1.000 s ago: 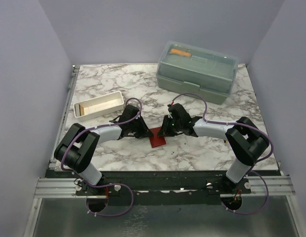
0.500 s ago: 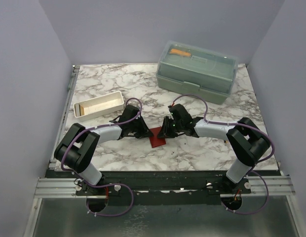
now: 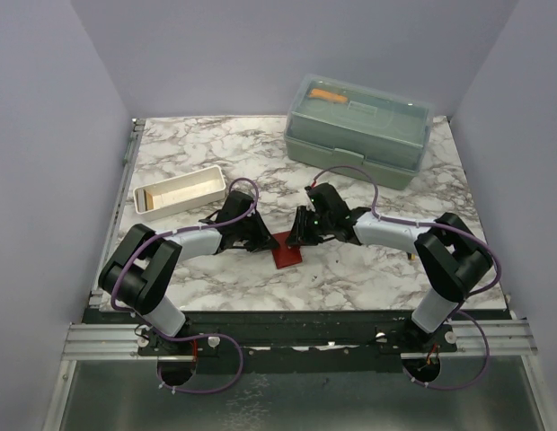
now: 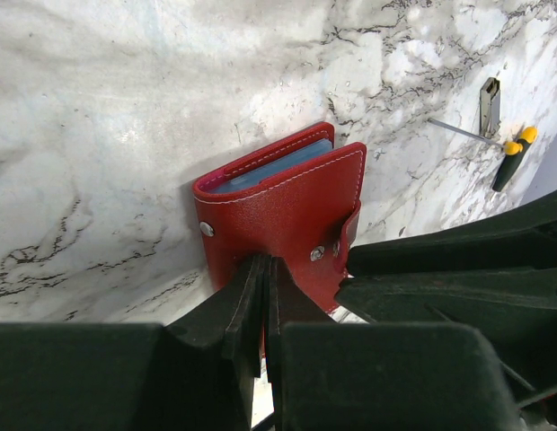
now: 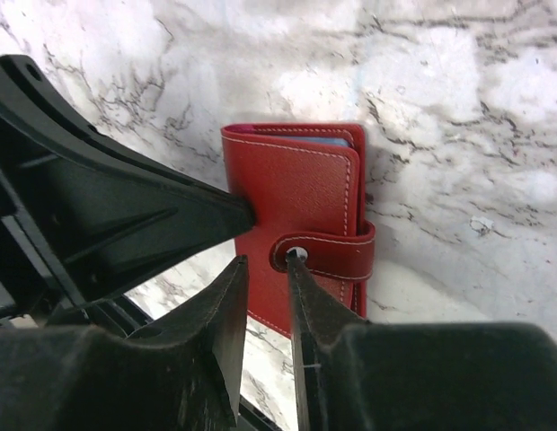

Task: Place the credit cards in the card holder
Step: Close the card holder at the center of the board.

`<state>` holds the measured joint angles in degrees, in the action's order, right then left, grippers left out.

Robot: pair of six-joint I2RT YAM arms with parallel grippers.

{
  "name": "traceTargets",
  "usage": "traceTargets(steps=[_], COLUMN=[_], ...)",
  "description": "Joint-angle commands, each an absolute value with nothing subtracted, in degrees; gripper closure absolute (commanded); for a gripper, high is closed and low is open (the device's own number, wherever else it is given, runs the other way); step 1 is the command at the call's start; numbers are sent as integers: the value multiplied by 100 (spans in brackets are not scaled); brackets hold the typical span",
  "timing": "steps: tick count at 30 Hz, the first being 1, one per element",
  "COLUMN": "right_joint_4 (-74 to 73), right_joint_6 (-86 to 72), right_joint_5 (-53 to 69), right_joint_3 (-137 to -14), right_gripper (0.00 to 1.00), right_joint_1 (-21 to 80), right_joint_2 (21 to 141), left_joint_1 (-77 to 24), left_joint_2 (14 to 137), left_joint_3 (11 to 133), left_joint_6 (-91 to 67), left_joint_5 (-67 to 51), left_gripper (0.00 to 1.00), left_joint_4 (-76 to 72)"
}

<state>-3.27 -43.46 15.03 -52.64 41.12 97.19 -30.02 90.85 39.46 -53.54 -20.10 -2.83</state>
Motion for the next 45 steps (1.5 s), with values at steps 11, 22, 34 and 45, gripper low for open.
traceTargets(steps=[11, 22, 34, 45], right_joint_4=[-1011, -1251, -2334, -3690], right_joint_6=[-3830, -3654, -3677, -4163], right_joint_5=[1147, 827, -368, -1673], right_joint_3=[-5723, -6002, -6716, -7727], right_gripper=[71, 68, 65, 69], right_joint_1=[4079, 4216, 4604, 4955], right_joint_2=[10008, 10266, 10736, 11503], left_joint_1=[-3041, -3041, -3041, -3041], left_joint_2=[9136, 9144, 9191, 9182], left_joint_3=[3860, 3890, 3881, 3830], left_joint_6=[-5208, -5193, -5163, -5157], left_joint_5=[-2064, -2092, -2092, -2092], left_gripper=[92, 93, 93, 93], left_joint_4=[-171, -176, -189, -211])
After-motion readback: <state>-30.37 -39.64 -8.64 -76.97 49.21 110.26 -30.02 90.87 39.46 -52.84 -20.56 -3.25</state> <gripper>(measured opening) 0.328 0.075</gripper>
